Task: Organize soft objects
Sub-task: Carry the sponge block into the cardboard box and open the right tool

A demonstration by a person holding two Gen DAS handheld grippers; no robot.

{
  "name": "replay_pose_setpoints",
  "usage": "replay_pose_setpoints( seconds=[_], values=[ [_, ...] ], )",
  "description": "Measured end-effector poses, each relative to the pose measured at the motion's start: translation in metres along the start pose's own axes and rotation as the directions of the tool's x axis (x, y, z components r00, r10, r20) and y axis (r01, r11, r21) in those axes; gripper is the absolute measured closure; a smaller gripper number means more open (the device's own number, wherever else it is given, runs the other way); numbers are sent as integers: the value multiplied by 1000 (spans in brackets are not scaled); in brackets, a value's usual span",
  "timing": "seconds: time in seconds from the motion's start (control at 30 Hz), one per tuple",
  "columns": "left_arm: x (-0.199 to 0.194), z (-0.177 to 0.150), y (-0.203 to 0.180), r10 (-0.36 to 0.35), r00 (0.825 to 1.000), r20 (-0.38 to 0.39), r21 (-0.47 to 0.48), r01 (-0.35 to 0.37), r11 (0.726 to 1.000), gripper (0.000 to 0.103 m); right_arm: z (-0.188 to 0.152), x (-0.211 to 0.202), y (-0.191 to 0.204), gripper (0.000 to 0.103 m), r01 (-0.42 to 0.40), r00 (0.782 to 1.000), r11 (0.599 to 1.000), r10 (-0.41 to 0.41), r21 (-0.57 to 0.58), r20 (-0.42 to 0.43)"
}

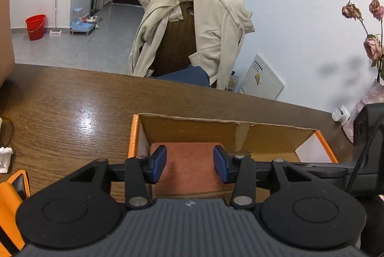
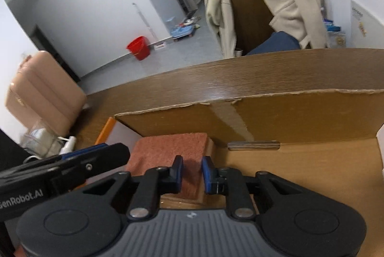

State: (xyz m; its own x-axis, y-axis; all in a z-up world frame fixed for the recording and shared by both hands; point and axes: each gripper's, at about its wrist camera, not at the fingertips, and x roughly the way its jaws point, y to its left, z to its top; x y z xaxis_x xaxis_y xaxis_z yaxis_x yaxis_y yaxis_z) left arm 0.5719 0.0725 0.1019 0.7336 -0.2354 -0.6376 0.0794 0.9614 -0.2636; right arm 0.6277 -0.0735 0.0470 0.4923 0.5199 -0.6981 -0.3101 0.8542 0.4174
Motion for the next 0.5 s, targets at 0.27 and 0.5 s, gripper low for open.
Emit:
replay_pose_setpoints(
  seconds=[0.27, 0.5],
  values=[
    [-44, -2, -16, 83, 996, 19, 59, -84, 995, 47, -6, -55, -3, 84, 34, 997, 999, -32, -30, 70],
    [-129, -22, -39, 121, 991, 64, 111, -128, 986, 25, -46, -167, -3, 77, 119, 980, 990, -104, -80, 168]
  ],
)
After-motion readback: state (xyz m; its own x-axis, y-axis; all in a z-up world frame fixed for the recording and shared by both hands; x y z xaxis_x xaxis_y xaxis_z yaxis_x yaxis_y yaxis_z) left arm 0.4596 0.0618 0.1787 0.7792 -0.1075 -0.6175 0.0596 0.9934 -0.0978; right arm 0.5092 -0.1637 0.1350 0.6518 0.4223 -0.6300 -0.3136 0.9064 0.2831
